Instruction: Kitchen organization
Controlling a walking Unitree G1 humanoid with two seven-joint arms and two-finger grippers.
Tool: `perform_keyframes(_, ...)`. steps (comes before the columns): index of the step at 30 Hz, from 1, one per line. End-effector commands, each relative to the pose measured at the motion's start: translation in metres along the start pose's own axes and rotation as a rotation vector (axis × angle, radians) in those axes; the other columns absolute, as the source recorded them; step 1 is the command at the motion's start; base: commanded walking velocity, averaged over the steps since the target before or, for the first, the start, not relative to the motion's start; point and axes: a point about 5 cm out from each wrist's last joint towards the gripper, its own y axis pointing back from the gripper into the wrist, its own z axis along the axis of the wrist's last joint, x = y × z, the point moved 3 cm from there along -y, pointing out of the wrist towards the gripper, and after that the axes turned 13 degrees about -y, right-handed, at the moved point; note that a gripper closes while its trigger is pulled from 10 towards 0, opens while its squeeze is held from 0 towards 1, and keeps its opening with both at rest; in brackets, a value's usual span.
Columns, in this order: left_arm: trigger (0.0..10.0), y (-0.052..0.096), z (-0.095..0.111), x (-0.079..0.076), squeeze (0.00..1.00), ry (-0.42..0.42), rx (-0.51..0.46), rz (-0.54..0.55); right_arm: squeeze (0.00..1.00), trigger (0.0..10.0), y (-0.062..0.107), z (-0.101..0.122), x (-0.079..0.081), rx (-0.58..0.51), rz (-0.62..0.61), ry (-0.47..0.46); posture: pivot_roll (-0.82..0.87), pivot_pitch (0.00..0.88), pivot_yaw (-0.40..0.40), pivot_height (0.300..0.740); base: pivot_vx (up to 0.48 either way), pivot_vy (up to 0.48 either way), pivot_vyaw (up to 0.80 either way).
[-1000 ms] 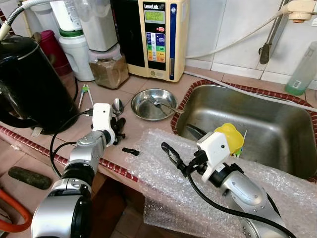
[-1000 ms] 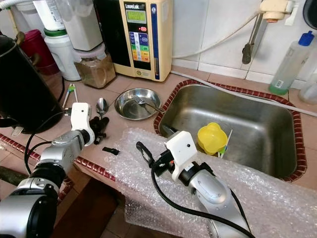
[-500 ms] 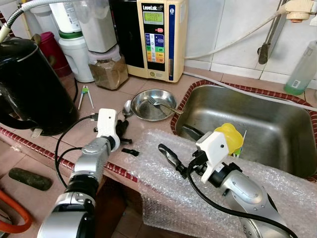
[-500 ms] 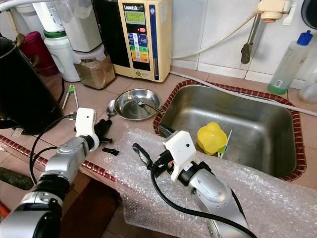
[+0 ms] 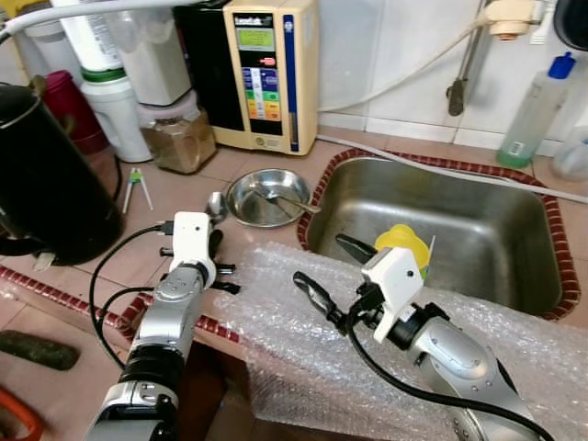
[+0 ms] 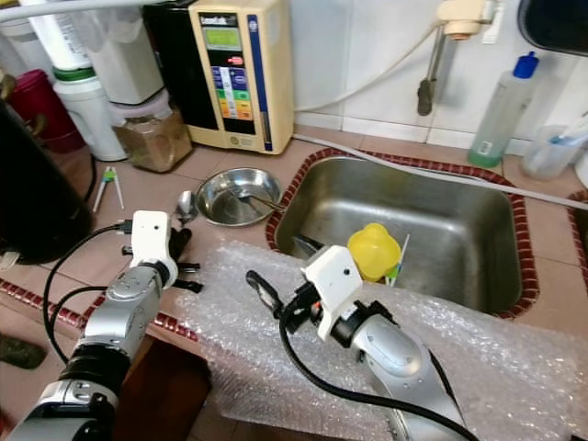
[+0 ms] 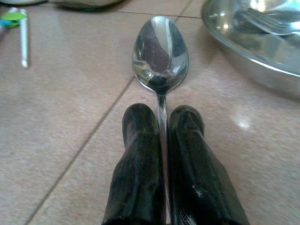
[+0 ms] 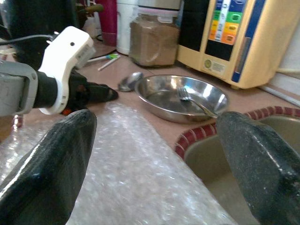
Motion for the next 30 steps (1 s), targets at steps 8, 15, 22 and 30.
perform_keyframes(8, 0.0, 0.016, -0.029, 0.013, 0.00, -0.057, 0.043, 0.112, 0.00, 10.0, -0.002, -0.001, 0.003, 0.005, 0.016, 0.004, -0.05, 0.064, 0.085, 0.740, 0.000, 0.000, 0.00)
perform_keyframes(15, 0.0, 0.025, -0.012, 0.015, 0.00, -0.071, -0.087, 0.172, 0.00, 10.0, -0.003, 0.000, 0.002, 0.004, 0.017, 0.009, -0.05, 0.062, 0.081, 0.740, 0.000, 0.000, 0.00)
perform_keyframes(22, 0.0, 0.029, 0.040, -0.001, 0.00, -0.059, -0.343, 0.087, 0.00, 10.0, -0.004, 0.007, -0.008, -0.040, -0.048, 0.033, -0.05, 0.063, 0.079, 0.740, 0.000, 0.000, 0.00)
perform_keyframes(30, 0.0, 0.041, 0.077, -0.027, 0.00, -0.066, -0.555, -0.060, 0.00, 10.0, -0.002, 0.033, -0.039, -0.180, -0.220, -0.021, -0.05, 0.064, 0.079, 0.740, 0.000, 0.000, 0.00)
